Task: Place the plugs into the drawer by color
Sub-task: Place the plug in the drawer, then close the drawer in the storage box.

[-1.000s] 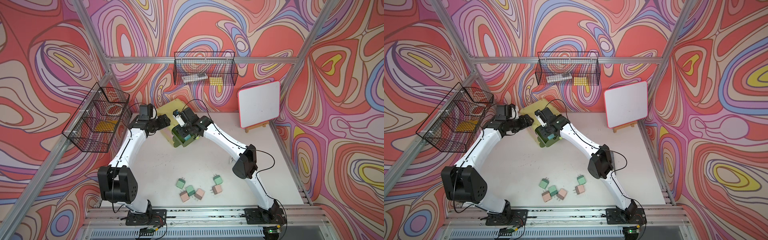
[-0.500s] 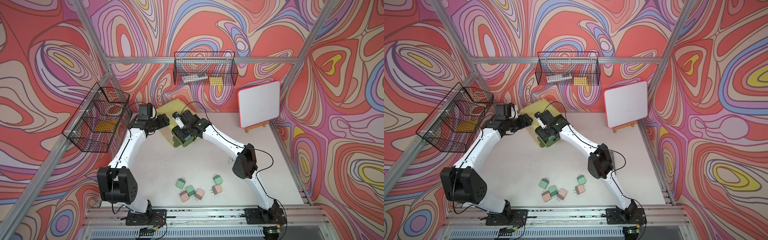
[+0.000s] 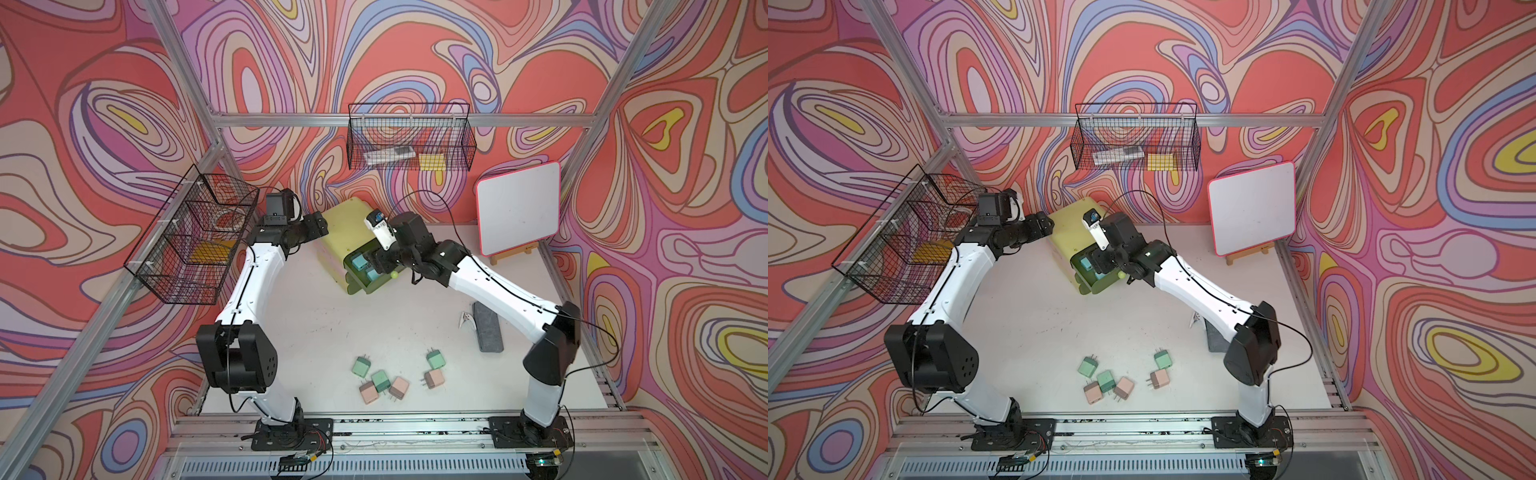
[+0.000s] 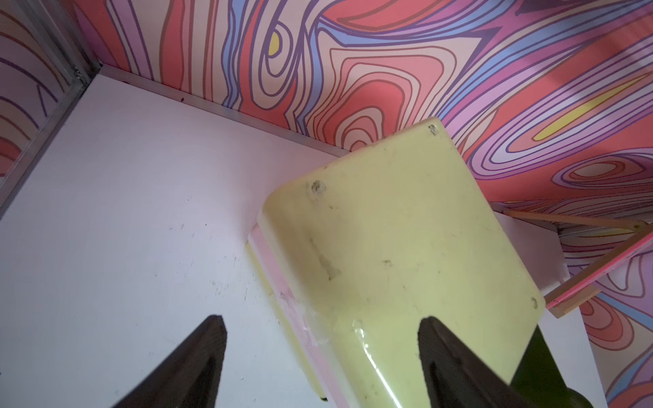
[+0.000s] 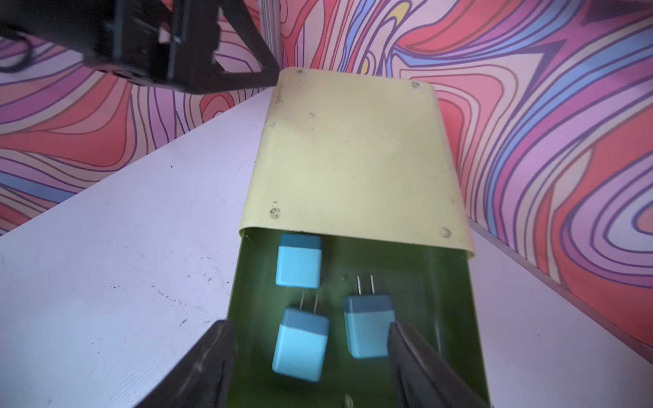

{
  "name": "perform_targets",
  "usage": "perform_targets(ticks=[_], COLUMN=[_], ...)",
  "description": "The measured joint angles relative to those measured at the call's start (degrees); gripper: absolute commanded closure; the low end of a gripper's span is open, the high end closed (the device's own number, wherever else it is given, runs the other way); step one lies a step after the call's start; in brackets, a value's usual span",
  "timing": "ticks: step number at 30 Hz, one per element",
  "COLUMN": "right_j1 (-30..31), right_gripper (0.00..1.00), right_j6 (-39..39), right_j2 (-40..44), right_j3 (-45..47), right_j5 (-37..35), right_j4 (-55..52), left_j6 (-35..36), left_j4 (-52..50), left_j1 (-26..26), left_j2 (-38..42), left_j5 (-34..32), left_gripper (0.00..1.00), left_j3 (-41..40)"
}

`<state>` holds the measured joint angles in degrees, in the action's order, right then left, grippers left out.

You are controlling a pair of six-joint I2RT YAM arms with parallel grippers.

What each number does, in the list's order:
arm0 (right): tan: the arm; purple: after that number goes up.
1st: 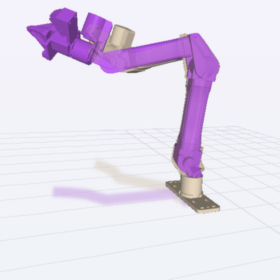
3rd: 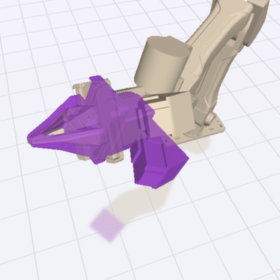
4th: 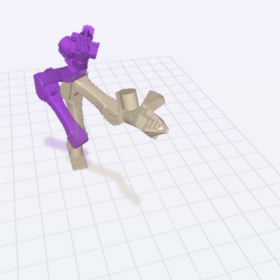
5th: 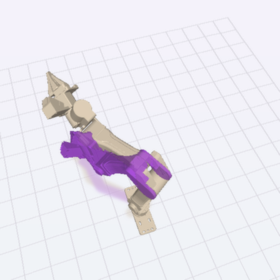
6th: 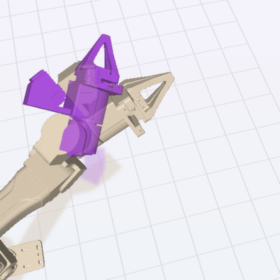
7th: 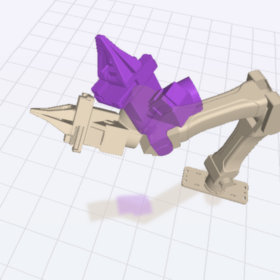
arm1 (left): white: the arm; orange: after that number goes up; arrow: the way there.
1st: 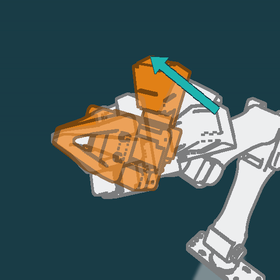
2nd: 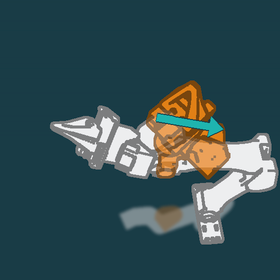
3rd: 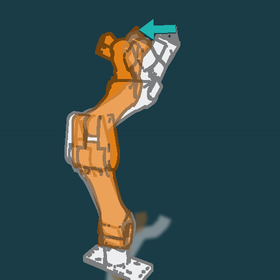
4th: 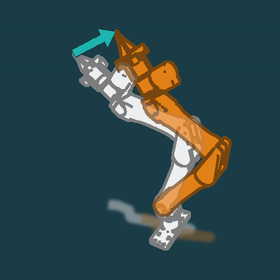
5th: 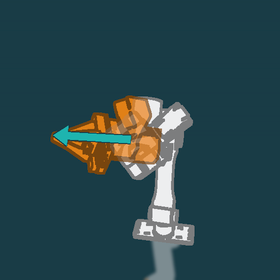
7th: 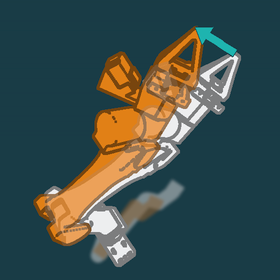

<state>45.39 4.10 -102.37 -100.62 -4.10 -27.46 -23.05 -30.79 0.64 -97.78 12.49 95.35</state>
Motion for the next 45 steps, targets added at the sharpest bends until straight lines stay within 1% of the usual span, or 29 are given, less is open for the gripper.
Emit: perform_targets(ticks=[3,6,10,13,19,23,30,45], right_j1=[0.00,0.00,0.00,0.00,0.00,-0.04,-0.11,-0.17], right_gripper=[0.30,0.31,0.31,0.32,0.32,0.32,0.32,0.32], right_j6=[1.03,1.86,2.38,2.40,2.36,2.34,2.45,1.79], right_j2=[5.68,8.35,8.59,8.37,5.31,2.84,0.94,-8.57], right_j3=[10.58,20.09,28.57,31.47,30.97,28.30,23.39,13.60], right_j5=[-2.03,-3.58,-4.46,-5.14,-5.62,-5.18,-4.61,-3.28], right_j4=[5.77,10.29,14.05,16.20,21.11,21.49,21.68,27.34], left_j6=[0.42,0.57,0.57,0.55,0.55,0.44,0.13,0.07], left_j4=[-0.44,-0.72,-1.14,-1.11,-1.11,-0.66,0.57,2.03], left_j1=[-0.02,0.00,0.00,-0.02,0.00,0.00,0.04,0.00], left_j2=[-4.35,-6.58,-6.95,-6.93,-6.93,-6.80,-6.23,-4.31], left_j5=[0.76,1.44,2.38,2.82,2.95,3.56,3.93,4.55], left_gripper=[0.16,0.16,0.17,0.17,0.17,0.18,0.19,0.19], left_j3=[3.63,4.96,4.98,4.94,3.69,2.80,1.57,-1.36])
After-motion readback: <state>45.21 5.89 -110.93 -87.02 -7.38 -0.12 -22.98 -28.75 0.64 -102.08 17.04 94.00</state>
